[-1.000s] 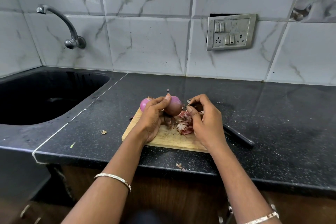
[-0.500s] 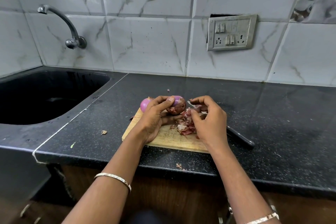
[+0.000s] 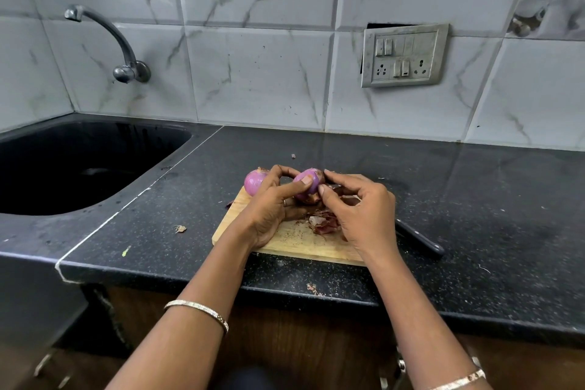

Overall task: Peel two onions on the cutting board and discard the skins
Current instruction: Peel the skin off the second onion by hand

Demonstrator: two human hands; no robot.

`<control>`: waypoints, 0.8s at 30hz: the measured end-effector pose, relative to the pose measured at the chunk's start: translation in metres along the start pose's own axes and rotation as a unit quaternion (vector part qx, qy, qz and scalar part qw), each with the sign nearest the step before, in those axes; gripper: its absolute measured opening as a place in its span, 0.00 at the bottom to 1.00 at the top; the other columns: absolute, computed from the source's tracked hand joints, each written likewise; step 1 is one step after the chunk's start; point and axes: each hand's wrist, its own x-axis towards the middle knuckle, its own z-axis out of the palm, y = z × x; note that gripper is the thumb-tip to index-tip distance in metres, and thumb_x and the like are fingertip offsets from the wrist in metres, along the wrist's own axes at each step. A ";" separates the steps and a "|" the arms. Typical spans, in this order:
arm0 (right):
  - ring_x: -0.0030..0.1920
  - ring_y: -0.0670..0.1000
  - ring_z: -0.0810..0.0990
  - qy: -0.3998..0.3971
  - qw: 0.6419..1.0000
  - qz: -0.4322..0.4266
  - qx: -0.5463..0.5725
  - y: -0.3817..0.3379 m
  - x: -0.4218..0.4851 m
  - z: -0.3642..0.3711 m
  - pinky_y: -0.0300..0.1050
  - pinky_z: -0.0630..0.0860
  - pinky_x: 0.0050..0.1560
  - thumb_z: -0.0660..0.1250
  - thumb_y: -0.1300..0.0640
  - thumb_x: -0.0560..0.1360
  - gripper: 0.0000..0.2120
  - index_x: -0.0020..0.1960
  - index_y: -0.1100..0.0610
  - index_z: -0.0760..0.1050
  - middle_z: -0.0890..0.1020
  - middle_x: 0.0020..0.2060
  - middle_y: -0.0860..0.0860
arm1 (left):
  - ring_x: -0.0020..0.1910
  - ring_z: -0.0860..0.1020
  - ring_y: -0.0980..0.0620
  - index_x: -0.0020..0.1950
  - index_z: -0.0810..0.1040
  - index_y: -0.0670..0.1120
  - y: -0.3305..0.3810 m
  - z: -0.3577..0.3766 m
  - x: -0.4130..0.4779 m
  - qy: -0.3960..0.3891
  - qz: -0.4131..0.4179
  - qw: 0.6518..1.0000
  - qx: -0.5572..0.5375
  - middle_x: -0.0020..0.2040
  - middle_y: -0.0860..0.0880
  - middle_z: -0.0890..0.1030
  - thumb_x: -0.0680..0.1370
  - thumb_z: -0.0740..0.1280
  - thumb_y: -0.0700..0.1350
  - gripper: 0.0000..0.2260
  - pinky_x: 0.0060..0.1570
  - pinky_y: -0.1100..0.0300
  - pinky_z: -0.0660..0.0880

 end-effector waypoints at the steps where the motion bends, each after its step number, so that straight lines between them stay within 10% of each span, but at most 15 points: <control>1: 0.50 0.41 0.84 0.001 1.000 -0.001 0.003 0.000 0.000 0.000 0.46 0.82 0.56 0.78 0.58 0.73 0.12 0.56 0.54 0.86 0.87 0.48 0.44 | 0.38 0.85 0.49 0.58 0.70 0.42 0.000 0.000 0.000 0.000 0.000 1.000 -0.001 0.39 0.46 0.86 0.73 0.72 0.43 0.17 0.37 0.59 0.81; 18: 0.44 0.37 0.84 0.042 0.997 -0.057 -0.027 -0.002 -0.002 0.003 0.26 0.75 0.47 0.77 0.62 0.72 0.05 0.47 0.55 0.88 0.85 0.39 0.42 | 0.53 0.84 0.46 0.68 0.77 0.43 -0.001 0.000 0.002 -0.013 0.009 1.000 0.015 0.54 0.43 0.85 0.75 0.70 0.47 0.21 0.54 0.50 0.83; 24: 0.37 0.42 0.82 0.048 0.995 -0.060 -0.065 0.000 -0.001 0.004 0.42 0.81 0.41 0.75 0.62 0.71 0.03 0.41 0.55 0.85 0.84 0.35 0.44 | 0.52 0.84 0.45 0.67 0.76 0.40 -0.002 0.000 0.000 -0.026 0.003 0.999 0.021 0.55 0.39 0.83 0.75 0.71 0.46 0.21 0.51 0.53 0.83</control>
